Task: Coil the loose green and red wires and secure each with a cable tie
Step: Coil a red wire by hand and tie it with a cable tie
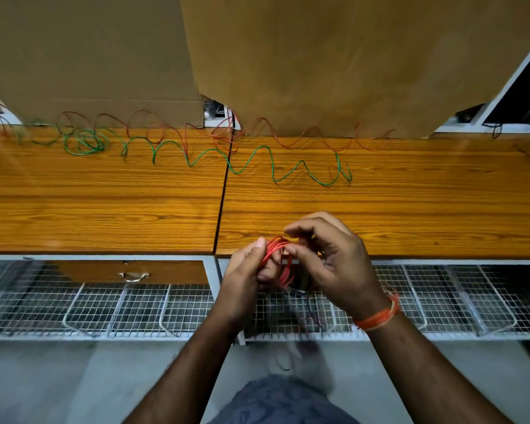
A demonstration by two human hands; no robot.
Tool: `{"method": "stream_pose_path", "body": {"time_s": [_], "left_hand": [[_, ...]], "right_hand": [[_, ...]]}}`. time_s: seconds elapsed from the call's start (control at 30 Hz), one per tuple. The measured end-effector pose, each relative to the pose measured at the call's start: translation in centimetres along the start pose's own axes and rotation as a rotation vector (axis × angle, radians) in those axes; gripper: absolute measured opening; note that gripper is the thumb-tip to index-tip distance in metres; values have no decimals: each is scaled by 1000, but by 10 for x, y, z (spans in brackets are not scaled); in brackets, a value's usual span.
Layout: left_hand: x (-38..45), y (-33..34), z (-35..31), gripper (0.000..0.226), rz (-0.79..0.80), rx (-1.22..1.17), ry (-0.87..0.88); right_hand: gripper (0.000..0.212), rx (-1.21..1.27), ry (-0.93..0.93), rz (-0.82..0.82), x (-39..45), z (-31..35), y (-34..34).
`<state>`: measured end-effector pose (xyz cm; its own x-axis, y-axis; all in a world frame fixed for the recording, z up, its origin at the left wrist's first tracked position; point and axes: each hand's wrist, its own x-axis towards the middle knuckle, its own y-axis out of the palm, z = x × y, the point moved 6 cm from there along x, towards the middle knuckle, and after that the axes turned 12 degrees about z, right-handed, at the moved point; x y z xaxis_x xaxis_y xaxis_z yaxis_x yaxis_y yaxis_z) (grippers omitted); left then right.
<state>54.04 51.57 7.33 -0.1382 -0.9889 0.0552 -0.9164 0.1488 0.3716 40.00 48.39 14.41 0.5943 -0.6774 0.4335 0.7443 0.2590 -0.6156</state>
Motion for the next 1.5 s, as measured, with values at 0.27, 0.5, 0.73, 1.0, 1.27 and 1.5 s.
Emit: {"method": "stream_pose_path", "body": {"time_s": [0.27,0.5,0.73,1.0,1.27,1.5], "left_hand": [[-3,-10,-8,30,144,-99,35],[-2,-8,-8,34,96,-48,9],[10,0,-6,33,45,-25,11],[35,56,10,36,153,-22,-77],[53,109,38,36,226,-421,-135],[55,139,45,29,159,-427,12]], "right_hand": [[33,261,316,27,-7,-29,38],[43,748,520,179,-12,-44,55],[32,915,536,60,-9,-44,45],[71,572,513,-63,-15,-70,-19],[49,668,471,-109,-37,-92,-57],[42,860,467,-69,-48,-98,-69]]}}
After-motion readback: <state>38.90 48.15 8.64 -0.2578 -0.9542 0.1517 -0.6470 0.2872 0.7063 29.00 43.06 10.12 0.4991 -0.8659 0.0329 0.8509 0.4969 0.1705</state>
